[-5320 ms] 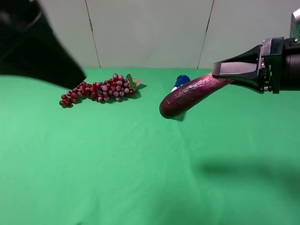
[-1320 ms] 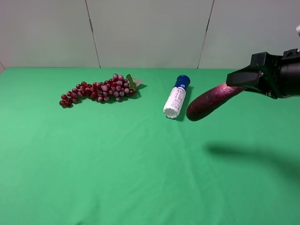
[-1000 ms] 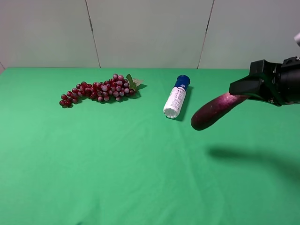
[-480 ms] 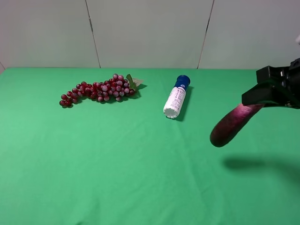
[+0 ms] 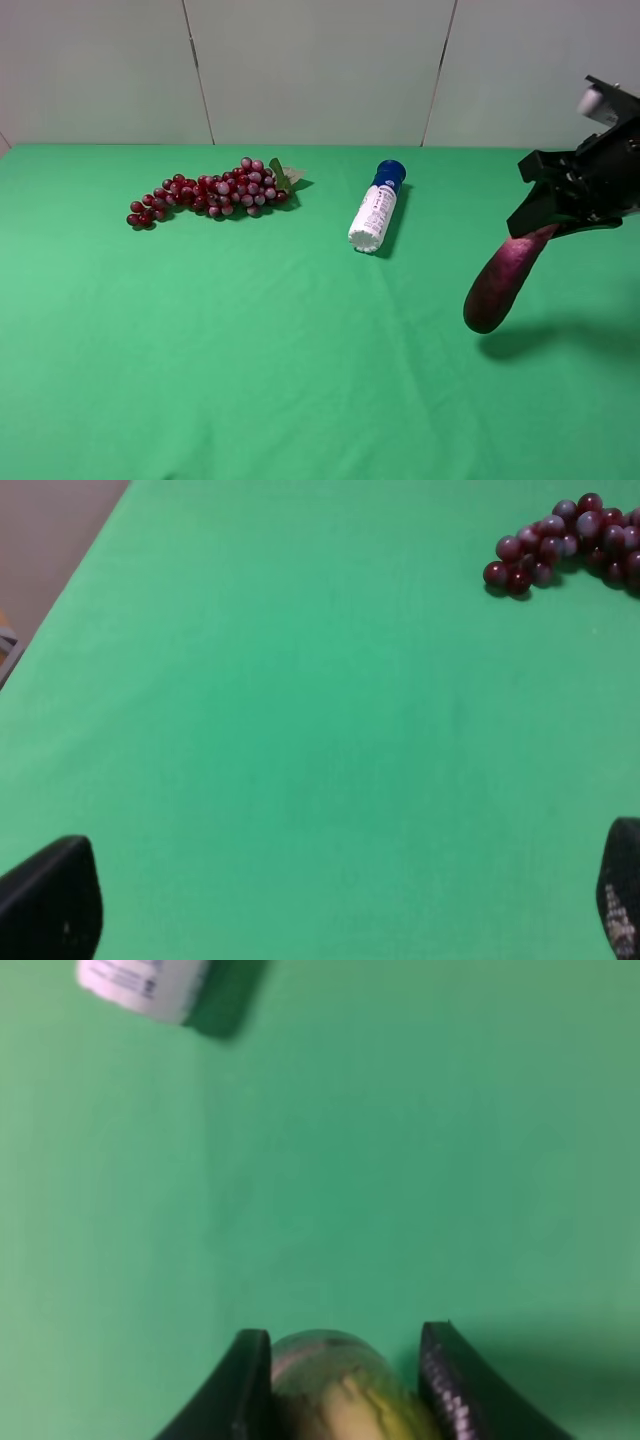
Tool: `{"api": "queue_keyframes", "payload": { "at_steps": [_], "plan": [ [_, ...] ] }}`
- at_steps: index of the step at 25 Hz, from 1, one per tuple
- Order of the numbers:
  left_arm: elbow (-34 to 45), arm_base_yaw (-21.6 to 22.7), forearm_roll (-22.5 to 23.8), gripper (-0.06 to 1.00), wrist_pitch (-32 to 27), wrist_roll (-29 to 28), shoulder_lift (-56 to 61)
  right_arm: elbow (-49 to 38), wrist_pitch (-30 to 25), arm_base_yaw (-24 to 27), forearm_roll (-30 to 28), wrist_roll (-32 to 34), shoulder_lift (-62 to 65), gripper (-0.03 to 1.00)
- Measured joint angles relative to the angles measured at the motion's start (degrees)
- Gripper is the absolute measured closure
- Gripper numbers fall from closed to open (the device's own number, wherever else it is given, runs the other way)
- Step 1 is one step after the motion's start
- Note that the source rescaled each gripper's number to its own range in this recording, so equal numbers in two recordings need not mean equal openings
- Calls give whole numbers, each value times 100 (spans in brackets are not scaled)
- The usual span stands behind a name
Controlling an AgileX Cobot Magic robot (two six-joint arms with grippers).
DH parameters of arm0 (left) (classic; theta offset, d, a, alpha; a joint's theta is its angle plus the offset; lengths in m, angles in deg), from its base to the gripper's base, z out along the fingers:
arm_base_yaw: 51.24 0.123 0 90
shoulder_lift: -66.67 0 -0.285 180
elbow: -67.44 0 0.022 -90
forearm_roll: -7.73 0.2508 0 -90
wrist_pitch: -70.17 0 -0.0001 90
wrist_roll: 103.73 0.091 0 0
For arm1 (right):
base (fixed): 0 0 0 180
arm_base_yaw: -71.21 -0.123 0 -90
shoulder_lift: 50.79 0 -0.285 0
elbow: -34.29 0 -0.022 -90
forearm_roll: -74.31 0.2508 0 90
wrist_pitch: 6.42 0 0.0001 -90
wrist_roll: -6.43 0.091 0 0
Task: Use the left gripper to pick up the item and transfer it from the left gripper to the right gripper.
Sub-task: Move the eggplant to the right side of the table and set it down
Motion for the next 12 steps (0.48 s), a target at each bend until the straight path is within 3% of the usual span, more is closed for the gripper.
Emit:
{"api": "queue_keyframes", "payload": {
  "at_steps": [12],
  "plan": [
    [0,0,0,-5,0,0,0,1311,-615,0,-351,13,-1591,95]
  ]
}}
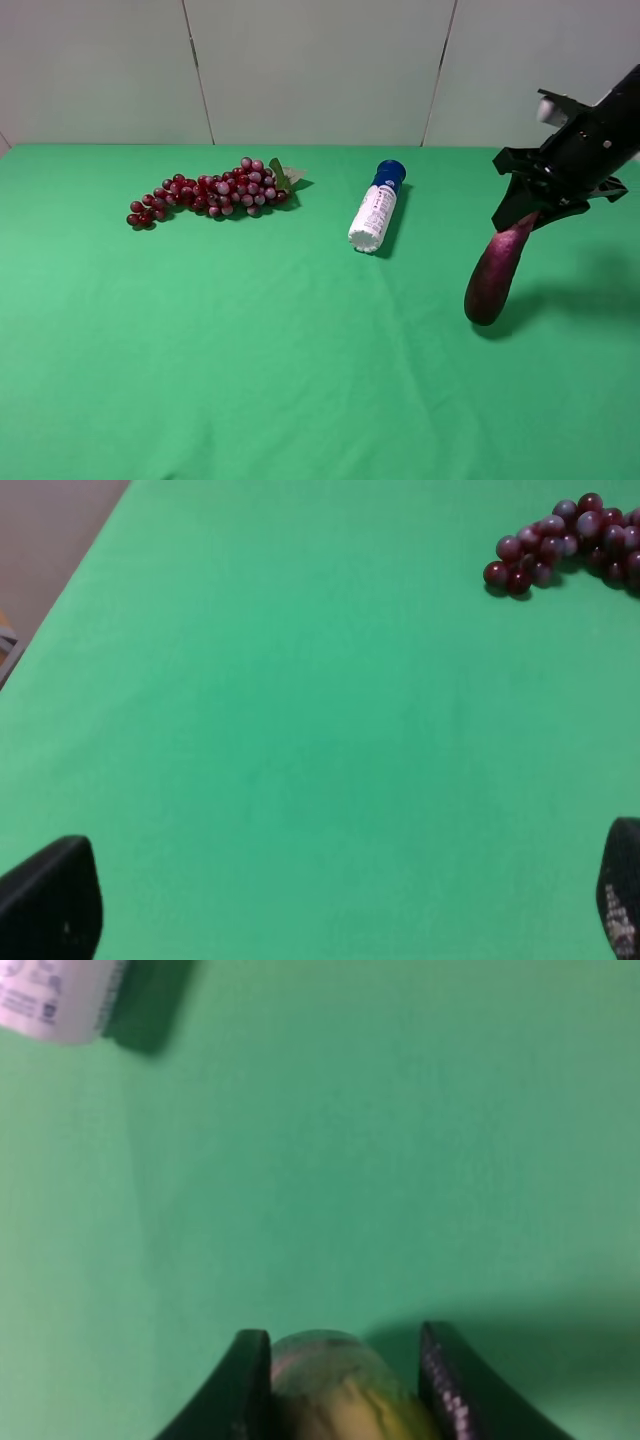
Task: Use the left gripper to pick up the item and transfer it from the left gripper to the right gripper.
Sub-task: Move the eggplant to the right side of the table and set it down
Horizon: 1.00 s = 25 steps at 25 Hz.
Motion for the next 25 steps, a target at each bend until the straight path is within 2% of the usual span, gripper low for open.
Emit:
{"api": "queue_keyframes", "payload": {
  "at_steps": [6,11,25],
  "plan": [
    [0,0,0,-5,0,0,0,476,-220,0,0,0,-750,95],
    [0,0,0,-5,0,0,0,684,-165,0,15,25,-1234,95],
    [0,0,6,-5,0,0,0,726,1185,0,-150,39,-1502,95]
  ]
}}
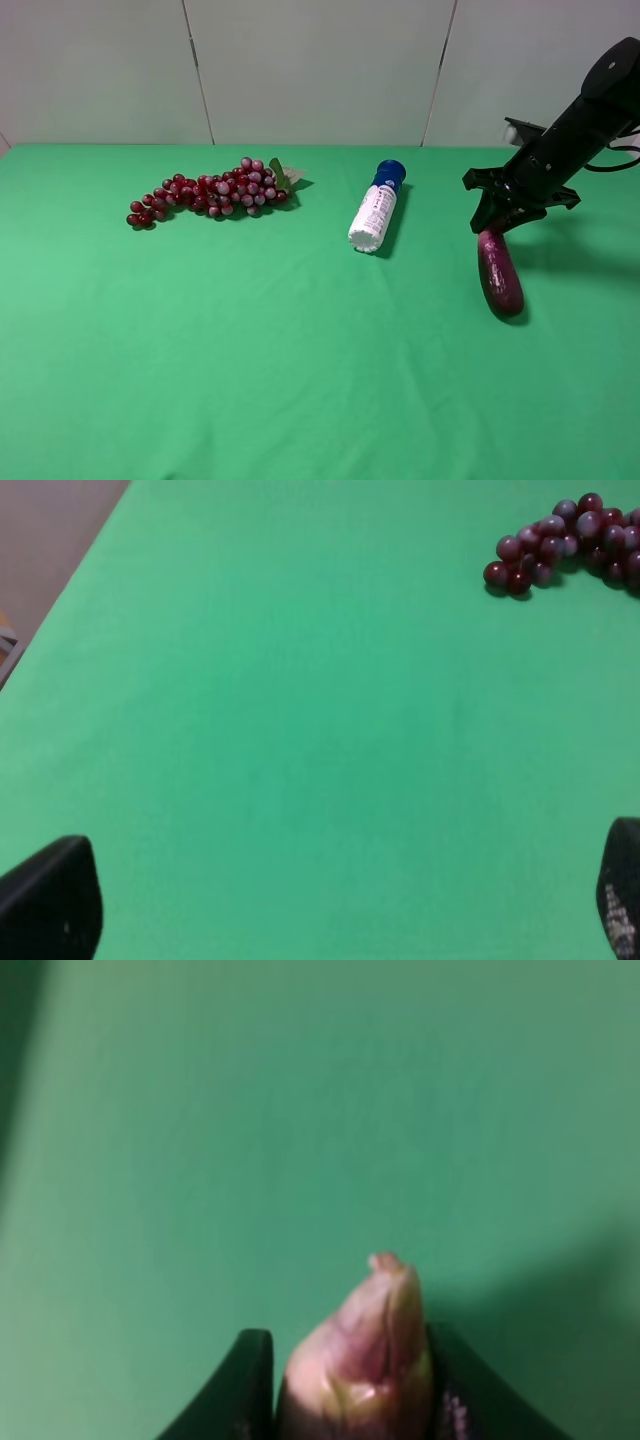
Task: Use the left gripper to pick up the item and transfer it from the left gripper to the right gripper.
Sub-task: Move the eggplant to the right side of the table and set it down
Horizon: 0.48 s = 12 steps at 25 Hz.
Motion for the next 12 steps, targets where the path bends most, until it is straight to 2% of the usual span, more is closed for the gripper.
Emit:
{"api": "queue_keyframes", "payload": {
  "at_steps": [5,12],
  "plan": [
    [0,0,0,-5,0,0,0,0,402,0,-40,-98,-66,96],
    [0,0,0,-5,0,0,0,0,658,0,-40,-97,-340,97]
  ]
}}
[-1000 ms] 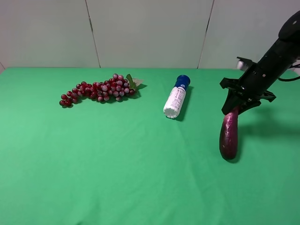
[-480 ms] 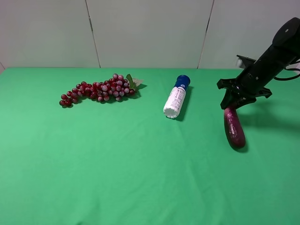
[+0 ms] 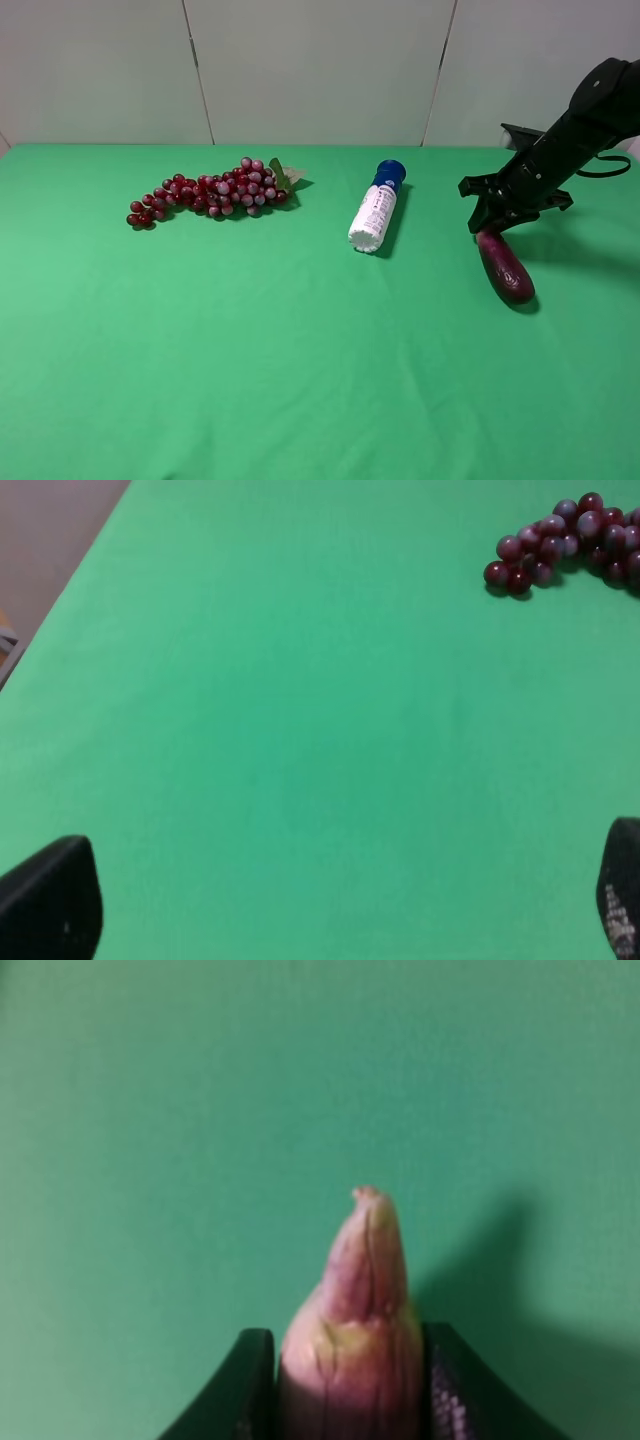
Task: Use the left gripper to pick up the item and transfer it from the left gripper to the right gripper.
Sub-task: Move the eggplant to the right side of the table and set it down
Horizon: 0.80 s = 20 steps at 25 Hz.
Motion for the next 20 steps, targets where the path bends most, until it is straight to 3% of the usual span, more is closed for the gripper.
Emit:
{"api": "queue_keyframes", "payload": {
  "at_steps": [9,10,11,13,15,20],
  "plan": [
    [0,0,0,-5,0,0,0,0,18,0,0,17,-25,97],
    [0,0,0,-5,0,0,0,0,18,0,0,17,-25,91],
    [0,0,0,-5,0,0,0,0,18,0,-15,17,-25,78],
    [0,0,0,-5,0,0,0,0,1,0,-26,17,-31,29],
    [0,0,0,-5,0,0,0,0,-9,0,-26,17,-43,8],
    [0,0,0,-5,0,0,0,0,-41,0,-26,17,-43,-2]
  ]
}}
